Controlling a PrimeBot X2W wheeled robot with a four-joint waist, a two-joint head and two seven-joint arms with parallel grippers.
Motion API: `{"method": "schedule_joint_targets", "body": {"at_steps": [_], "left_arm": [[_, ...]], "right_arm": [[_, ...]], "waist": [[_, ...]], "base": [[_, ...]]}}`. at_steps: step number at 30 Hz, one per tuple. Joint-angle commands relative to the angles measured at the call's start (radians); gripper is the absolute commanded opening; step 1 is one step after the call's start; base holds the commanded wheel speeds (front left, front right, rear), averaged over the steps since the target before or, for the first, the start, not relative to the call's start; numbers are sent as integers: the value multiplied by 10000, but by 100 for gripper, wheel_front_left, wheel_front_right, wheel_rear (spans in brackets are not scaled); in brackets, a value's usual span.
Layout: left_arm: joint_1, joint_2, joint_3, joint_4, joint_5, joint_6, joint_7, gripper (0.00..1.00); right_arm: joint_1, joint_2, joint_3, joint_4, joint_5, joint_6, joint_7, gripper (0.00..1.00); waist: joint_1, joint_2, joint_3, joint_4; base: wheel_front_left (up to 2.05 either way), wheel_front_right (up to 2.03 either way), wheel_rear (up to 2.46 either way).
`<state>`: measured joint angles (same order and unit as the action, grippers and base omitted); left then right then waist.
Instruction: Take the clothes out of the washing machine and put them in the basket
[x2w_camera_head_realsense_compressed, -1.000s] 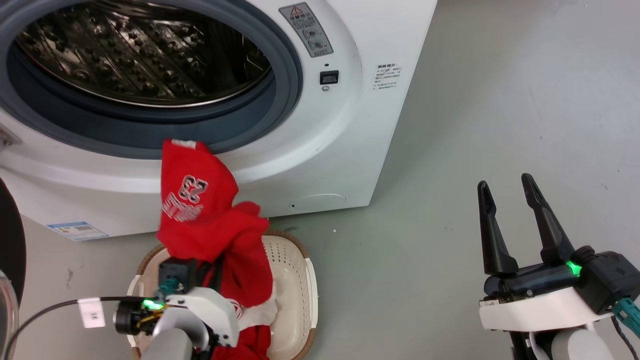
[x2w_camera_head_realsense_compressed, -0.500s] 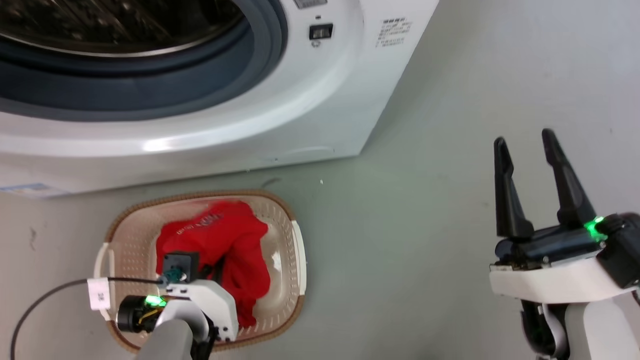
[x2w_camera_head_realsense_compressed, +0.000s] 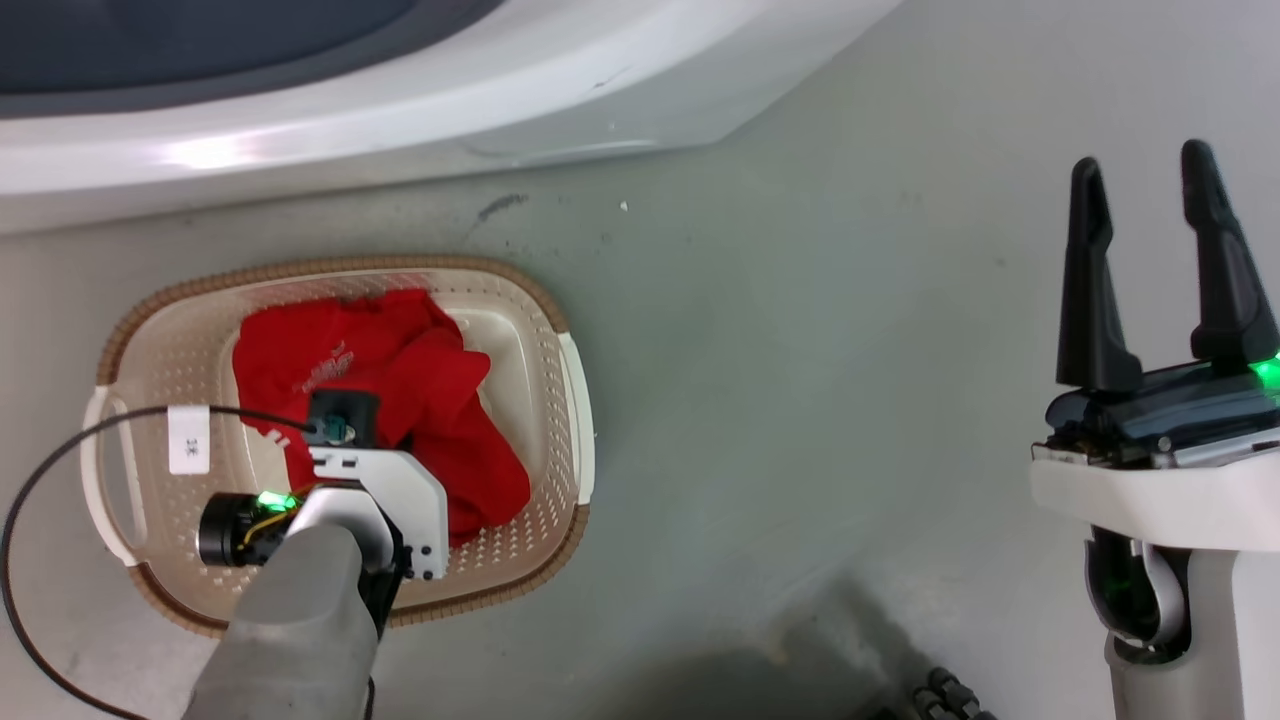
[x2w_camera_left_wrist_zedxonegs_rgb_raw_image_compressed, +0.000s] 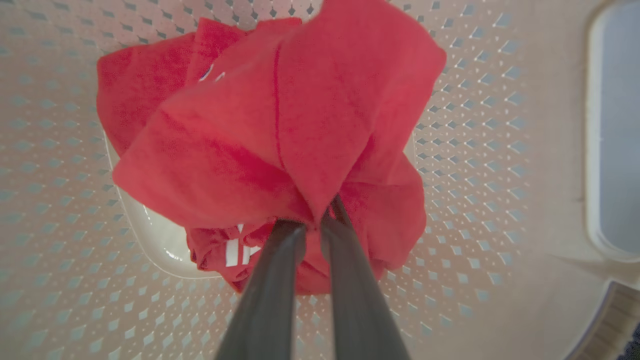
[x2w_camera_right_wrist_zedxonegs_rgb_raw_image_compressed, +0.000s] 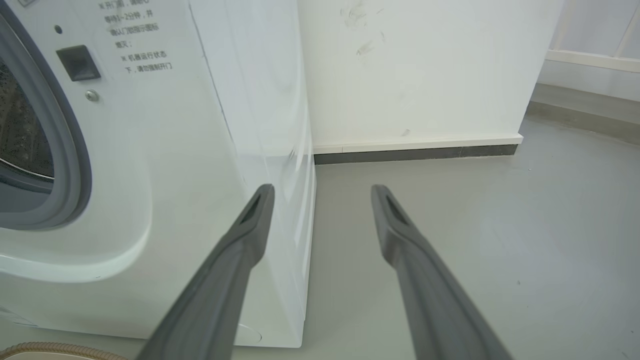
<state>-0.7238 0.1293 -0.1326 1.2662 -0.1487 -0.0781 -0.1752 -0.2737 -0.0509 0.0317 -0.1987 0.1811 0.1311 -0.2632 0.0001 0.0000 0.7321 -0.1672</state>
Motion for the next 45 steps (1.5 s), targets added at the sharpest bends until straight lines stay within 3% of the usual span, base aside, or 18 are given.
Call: {"method": "schedule_joint_targets", "body": {"at_steps": [1, 7, 8, 9, 17, 28, 33, 45], "left_arm": [[-246, 90, -86, 63, 83, 77, 150, 0], [-575, 228, -290, 165, 163, 121, 381, 0], [-608, 222, -290, 169, 131, 138, 406, 29], [-615, 220, -300, 173, 108, 149, 387, 100], [-155, 68, -422, 208, -9, 9, 41, 100], [1050, -366, -379, -143, -464, -276, -890, 100], [2108, -391, -273, -1822, -410, -257, -897, 100], [4729, -561, 476, -6023, 182, 442, -901, 100]], "right_arm": [[-264, 14, -55, -79, 34, -7, -23, 100], [-400, 14, -125, -135, 54, -7, -23, 100], [-416, 14, -128, -126, 47, -7, -23, 100], [-434, 14, -116, -104, 36, -7, -23, 100], [-245, 12, 16, 139, -75, -7, -23, 100], [798, 11, 228, 698, -214, -7, -23, 100], [1420, 11, 257, 924, -291, -7, -23, 100], [2753, 11, 279, 1347, -461, -7, -23, 100]], "waist": [[-1, 0, 549, 42], [-1, 0, 895, 98], [-1, 0, 900, 109], [-1, 0, 880, 114], [-1, 0, 59, 232], [-1, 0, -2370, 551], [-1, 0, -3442, 729], [-1, 0, -5590, 1219]], "base": [[0, 0, 0], [0, 0, 0], [0, 0, 0], [0, 0, 0], [0, 0, 0], [0, 0, 0], [0, 0, 0], [0, 0, 0]]}}
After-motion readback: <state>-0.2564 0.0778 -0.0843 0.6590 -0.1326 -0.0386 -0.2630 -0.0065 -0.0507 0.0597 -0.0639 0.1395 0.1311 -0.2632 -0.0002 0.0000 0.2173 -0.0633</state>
